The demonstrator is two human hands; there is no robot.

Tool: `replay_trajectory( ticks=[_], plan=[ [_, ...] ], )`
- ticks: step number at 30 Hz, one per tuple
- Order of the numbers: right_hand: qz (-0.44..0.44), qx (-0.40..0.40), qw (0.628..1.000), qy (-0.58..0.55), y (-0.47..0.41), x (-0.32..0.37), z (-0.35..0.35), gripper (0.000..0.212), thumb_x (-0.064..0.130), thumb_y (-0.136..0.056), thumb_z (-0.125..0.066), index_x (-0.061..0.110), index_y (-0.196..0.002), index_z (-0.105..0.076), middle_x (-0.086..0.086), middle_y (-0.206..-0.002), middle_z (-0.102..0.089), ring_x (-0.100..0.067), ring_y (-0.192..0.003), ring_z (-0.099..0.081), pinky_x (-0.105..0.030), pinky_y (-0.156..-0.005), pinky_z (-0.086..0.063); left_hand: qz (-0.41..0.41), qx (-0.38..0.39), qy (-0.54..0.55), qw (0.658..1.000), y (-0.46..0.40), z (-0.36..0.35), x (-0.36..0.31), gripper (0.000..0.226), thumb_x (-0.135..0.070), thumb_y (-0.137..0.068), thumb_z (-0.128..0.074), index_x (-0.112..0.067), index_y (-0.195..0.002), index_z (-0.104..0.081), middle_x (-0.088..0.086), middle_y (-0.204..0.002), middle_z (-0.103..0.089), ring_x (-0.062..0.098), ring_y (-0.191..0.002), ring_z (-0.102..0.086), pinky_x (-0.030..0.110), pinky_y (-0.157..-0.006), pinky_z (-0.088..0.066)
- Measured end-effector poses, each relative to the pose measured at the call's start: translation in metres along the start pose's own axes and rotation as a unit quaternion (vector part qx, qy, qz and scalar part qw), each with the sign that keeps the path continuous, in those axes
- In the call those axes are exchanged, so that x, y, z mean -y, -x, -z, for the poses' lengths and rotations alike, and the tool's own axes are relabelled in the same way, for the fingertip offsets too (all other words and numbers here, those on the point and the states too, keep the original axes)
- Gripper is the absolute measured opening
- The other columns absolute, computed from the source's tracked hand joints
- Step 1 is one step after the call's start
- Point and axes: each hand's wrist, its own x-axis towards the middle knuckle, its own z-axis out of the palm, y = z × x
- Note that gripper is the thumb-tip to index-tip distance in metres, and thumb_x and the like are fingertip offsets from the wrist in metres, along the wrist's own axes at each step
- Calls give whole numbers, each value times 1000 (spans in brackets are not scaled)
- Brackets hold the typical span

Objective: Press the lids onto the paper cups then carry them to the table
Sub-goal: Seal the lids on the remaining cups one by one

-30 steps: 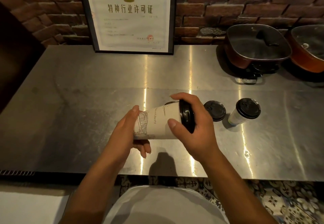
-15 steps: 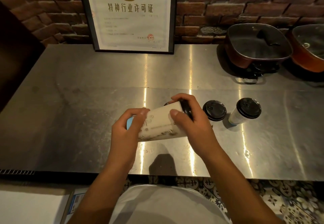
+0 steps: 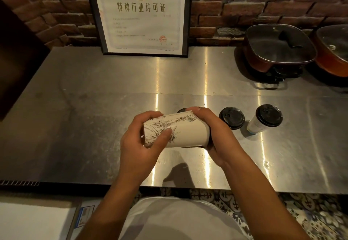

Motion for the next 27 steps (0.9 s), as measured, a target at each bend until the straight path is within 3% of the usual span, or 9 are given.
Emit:
replay_trajectory(
  ticks=[2, 4, 7, 9, 12, 15, 18, 22, 27],
  plan=[
    [40, 2, 998, 45, 1, -2, -3, 35, 41, -89, -63, 19, -115, -71, -14, -119, -73, -40, -111, -69, -48, -76, -55, 30, -34, 28, 999, 3, -2, 0, 33, -43, -81, -72, -33, -111, -64, -15, -104, -72, 17, -93, -75, 32, -62, -63],
    [169, 5, 980, 101, 5, -7, -4, 38, 43, -83, -64, 24, -115, -67, -7, -118, -71, -26, -106, -68, -40, -73, -55, 82, -54, 78, 992, 3, -4, -4, 28, -41, -83, -72, -26, -106, -65, -8, -97, -74, 23, -81, -77, 32, -47, -59],
    [386, 29, 893, 229, 11, -13, 1, 46, 38, -81, -67, 22, -124, -60, -3, -123, -63, -22, -111, -63, -38, -87, -57, 229, -27, 169, 958, -4, -7, -7, 34, -48, -90, -67, -17, -103, -66, 8, -86, -73, 30, -56, -70, 28, -37, -49],
    [436, 30, 843, 313, 11, -15, 5, 50, 37, -82, -69, 23, -129, -57, -1, -126, -60, -21, -113, -61, -34, -89, -57, 323, 21, 217, 921, -8, -5, -5, 48, -56, -86, -63, -12, -106, -65, 19, -84, -70, 30, -50, -64, 27, -38, -48],
    [369, 33, 876, 310, 9, -15, 5, 52, 42, -82, -68, 27, -131, -57, 4, -126, -59, -18, -113, -61, -39, -87, -60, 338, 66, 161, 925, -11, 0, 1, 49, -60, -83, -58, -17, -105, -69, 16, -89, -73, 30, -66, -71, 31, -49, -55],
    [291, 33, 910, 295, 7, -11, 6, 54, 49, -79, -67, 33, -131, -57, 7, -126, -62, -13, -113, -63, -40, -89, -61, 235, 84, 17, 968, -12, 10, 9, 35, -58, -87, -64, -31, -109, -70, -9, -103, -72, 13, -95, -70, 19, -63, -55],
    [247, 46, 912, 323, 5, -7, 7, 60, 57, -75, -65, 38, -131, -55, 16, -127, -60, -5, -115, -60, -31, -91, -60, 140, 157, -41, 977, -12, 22, 12, 47, -59, -79, -66, -41, -122, -64, -24, -118, -67, 2, -112, -66, 20, -80, -58],
    [202, 64, 916, 341, 1, -1, 5, 65, 66, -73, -64, 43, -133, -53, 21, -127, -59, 1, -116, -58, -24, -91, -57, 61, 214, -117, 968, -11, 23, 10, 62, -60, -75, -73, -51, -132, -53, -26, -129, -57, 1, -118, -59, 22, -85, -58],
    [177, 60, 935, 302, -5, 0, -1, 42, 52, -90, -67, 45, -129, -52, 30, -114, -60, 3, -104, -63, -20, -85, -56, 20, 215, -193, 957, -10, 18, 15, 85, -70, -70, -75, -48, -144, -40, -27, -130, -55, 3, -115, -58, 27, -85, -59]
  ],
)
